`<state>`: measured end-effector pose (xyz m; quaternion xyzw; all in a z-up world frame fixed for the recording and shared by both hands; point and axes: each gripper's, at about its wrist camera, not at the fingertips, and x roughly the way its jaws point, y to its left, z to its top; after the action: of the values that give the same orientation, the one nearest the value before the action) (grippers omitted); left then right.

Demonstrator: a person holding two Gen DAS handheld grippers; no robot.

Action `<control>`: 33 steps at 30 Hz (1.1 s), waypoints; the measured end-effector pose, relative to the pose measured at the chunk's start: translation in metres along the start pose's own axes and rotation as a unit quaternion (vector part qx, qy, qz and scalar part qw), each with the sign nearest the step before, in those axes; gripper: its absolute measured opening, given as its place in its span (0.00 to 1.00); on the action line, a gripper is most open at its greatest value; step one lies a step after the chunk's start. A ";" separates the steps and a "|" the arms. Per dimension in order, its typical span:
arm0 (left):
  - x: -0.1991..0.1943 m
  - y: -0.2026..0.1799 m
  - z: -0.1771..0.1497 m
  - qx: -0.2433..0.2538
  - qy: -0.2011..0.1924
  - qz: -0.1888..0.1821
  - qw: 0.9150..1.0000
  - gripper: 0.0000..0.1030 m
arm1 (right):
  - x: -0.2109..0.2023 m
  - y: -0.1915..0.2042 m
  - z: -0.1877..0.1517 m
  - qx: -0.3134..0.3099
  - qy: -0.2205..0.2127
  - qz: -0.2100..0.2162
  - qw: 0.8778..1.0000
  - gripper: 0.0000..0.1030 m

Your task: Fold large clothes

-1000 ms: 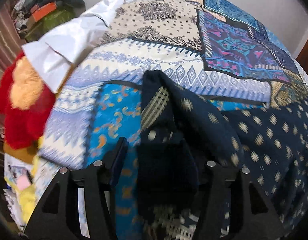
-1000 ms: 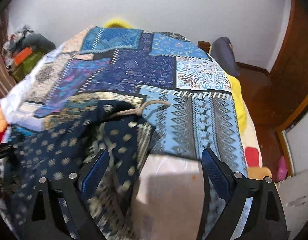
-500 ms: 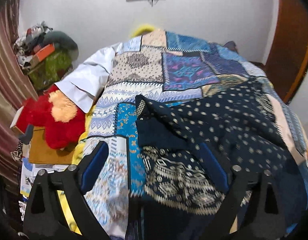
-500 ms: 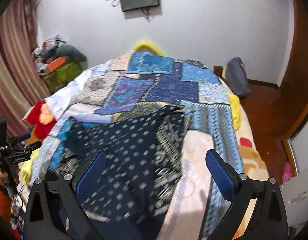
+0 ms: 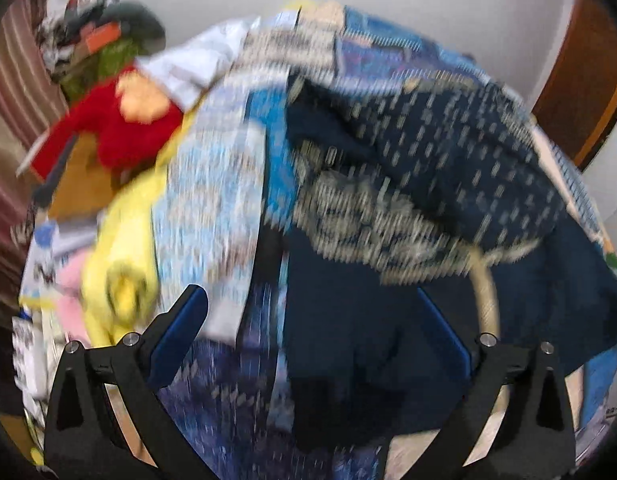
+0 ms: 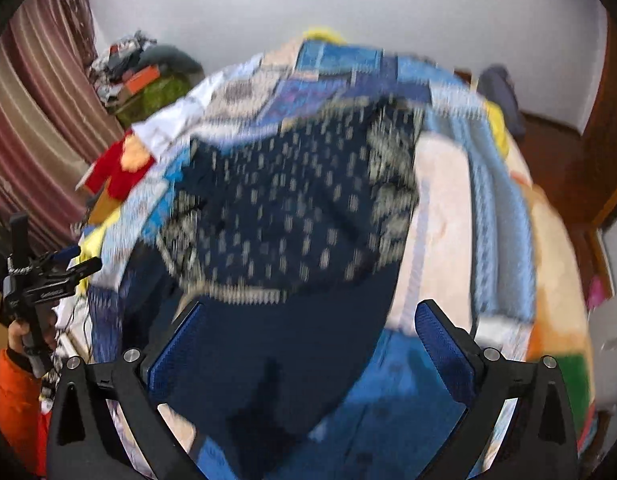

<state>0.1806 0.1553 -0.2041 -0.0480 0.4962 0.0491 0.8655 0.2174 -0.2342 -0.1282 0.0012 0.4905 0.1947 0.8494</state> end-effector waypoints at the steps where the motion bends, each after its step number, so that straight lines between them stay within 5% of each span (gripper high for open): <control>1: 0.009 0.004 -0.010 -0.007 0.016 0.001 1.000 1.00 | 0.003 0.001 -0.009 0.001 0.008 0.001 1.000 1.00; 9: 0.058 0.025 -0.074 -0.073 0.103 -0.032 0.991 0.99 | 0.024 0.008 -0.060 0.016 0.059 0.048 0.997 0.91; 16: 0.082 0.010 -0.089 -0.100 0.139 -0.081 0.982 0.61 | 0.034 0.029 -0.065 -0.023 0.052 0.034 0.998 0.64; 21: 0.072 -0.014 -0.073 -0.044 0.123 -0.076 0.989 0.17 | 0.041 0.037 -0.061 -0.044 0.039 0.027 0.998 0.27; 23: 0.064 -0.019 -0.066 -0.036 0.115 -0.085 0.989 0.13 | 0.042 0.035 -0.056 -0.035 0.040 0.050 0.997 0.14; 33: -0.009 -0.012 0.036 -0.044 -0.016 -0.124 0.991 0.08 | 0.013 0.017 0.000 -0.009 -0.048 0.073 0.996 0.11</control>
<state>0.2083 0.1481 -0.1777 -0.1459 0.4697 -0.0361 0.8699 0.2178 -0.2142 -0.1354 0.0385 0.4460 0.2601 0.8556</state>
